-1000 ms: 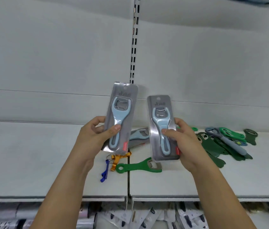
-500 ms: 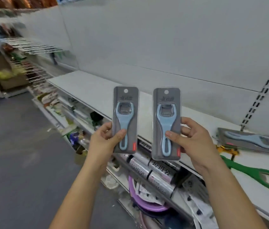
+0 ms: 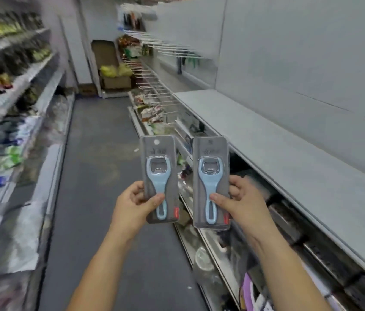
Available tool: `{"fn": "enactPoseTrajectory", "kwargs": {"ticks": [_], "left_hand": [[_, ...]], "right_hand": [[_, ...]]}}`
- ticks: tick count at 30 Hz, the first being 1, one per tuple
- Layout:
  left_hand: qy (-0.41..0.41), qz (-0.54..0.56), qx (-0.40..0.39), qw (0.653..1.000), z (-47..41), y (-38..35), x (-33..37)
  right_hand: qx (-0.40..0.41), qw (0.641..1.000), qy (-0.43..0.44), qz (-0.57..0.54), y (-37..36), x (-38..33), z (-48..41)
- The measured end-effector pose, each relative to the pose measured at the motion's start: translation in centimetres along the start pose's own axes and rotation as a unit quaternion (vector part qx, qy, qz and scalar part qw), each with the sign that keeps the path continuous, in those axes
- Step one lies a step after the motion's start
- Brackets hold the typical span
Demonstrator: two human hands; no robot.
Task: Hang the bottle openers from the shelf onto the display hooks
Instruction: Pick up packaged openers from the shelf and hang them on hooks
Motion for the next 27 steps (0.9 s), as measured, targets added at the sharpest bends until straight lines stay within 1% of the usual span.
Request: {"fn": "enactPoseTrajectory", "kwargs": {"ticks": [3, 6, 11, 16, 20, 23, 27], "left_hand": [[0.001, -0.001, 0.031, 1.000, -4.8, 5.7, -0.1], [0.003, 0.004, 0.043, 0.999, -9.3, 10.4, 0.0], [0.009, 0.005, 0.071, 0.997, -16.6, 15.7, -1.0], [0.030, 0.008, 0.092, 0.995, -24.8, 18.4, -3.2], [0.034, 0.005, 0.108, 0.994, -32.8, 19.5, -3.7], [0.029, -0.004, 0.121, 0.992, -39.6, 20.2, -2.7], [0.018, -0.004, 0.146, 0.989, -48.1, 21.3, 0.2]], "right_hand": [[-0.025, 1.000, -0.011, -0.006, -6.6, 1.4, -5.2], [-0.052, 0.998, -0.022, -0.021, -12.5, 2.4, -10.0], [-0.093, 0.994, -0.044, -0.022, -19.3, 4.5, -17.3], [-0.120, 0.990, -0.067, -0.035, -23.1, 6.8, -25.7], [-0.132, 0.988, -0.069, -0.045, -25.6, 8.6, -34.4], [-0.150, 0.985, -0.065, -0.046, -27.7, 8.6, -41.8], [-0.163, 0.984, -0.051, -0.052, -30.6, 6.6, -50.9]]}}
Point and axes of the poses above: each hand's wrist, its own z-axis away from the middle knuckle, its own y-axis out of the back of the hand, x = y × z, the point moved 4 cm from there along -z, towards the middle knuckle, and after that the axes turned 9 degrees about -z, right-handed, at the moved point
